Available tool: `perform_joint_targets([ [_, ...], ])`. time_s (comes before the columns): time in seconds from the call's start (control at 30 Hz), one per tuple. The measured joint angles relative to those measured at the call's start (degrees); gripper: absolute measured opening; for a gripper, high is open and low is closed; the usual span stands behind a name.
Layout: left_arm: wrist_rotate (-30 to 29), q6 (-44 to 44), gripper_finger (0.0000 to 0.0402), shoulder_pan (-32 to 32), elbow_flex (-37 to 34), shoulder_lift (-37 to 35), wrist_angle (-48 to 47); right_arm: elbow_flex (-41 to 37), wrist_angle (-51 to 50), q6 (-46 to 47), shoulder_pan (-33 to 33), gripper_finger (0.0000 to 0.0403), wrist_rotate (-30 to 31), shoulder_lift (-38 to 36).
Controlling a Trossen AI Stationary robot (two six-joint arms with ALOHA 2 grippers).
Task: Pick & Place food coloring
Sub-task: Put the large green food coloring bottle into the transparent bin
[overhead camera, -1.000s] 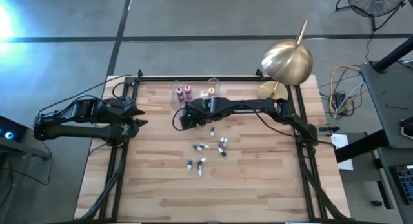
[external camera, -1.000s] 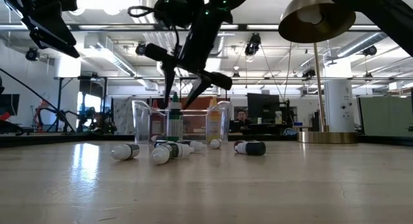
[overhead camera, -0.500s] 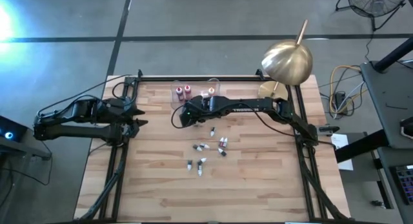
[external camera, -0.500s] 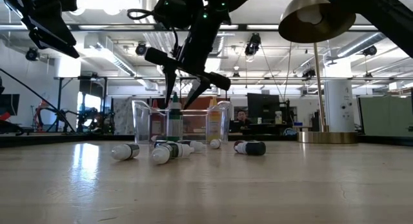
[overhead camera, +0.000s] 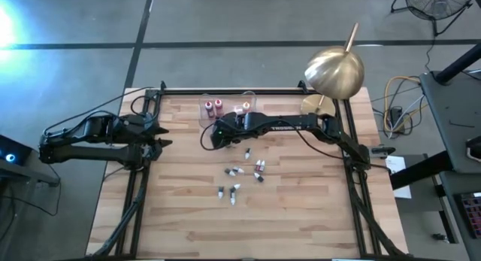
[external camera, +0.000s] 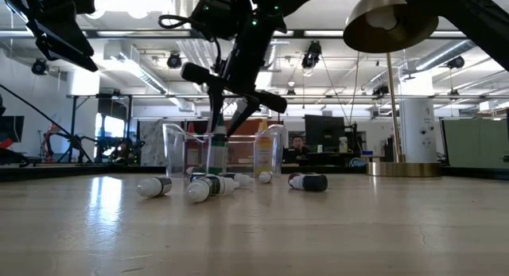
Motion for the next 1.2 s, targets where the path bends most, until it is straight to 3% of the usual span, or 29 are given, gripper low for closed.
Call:
perform_joint_targets([
  [0.3,0.0,0.0,0.0218,0.0,0.0,0.0,0.0,1.2,-2.3,-3.6,0.2,0.01,1.8,-0.2],
  [0.53,0.0,-0.1,0.0218,0.0,0.0,0.0,0.0,11.9,-11.8,-9.7,1.6,0.0088,3.5,-0.4],
  [0.73,0.0,0.7,0.0218,0.0,0.0,0.0,0.0,20.0,-14.8,-12.9,2.4,0.0067,15.4,-0.8],
  [0.87,0.0,1.3,0.0218,0.0,0.0,0.0,0.0,19.4,-14.2,-13.4,-0.4,0.0038,16.2,0.0],
  [1.0,0.0,1.0,0.0218,0.0,0.0,0.0,0.0,19.3,-13.1,-13.5,-2.0,0.0019,10.3,0.9],
  [1.2,0.0,0.3,0.0218,0.0,0.0,0.0,-0.4,19.3,-13.6,-15.9,-1.3,0.0026,1.9,0.6],
])
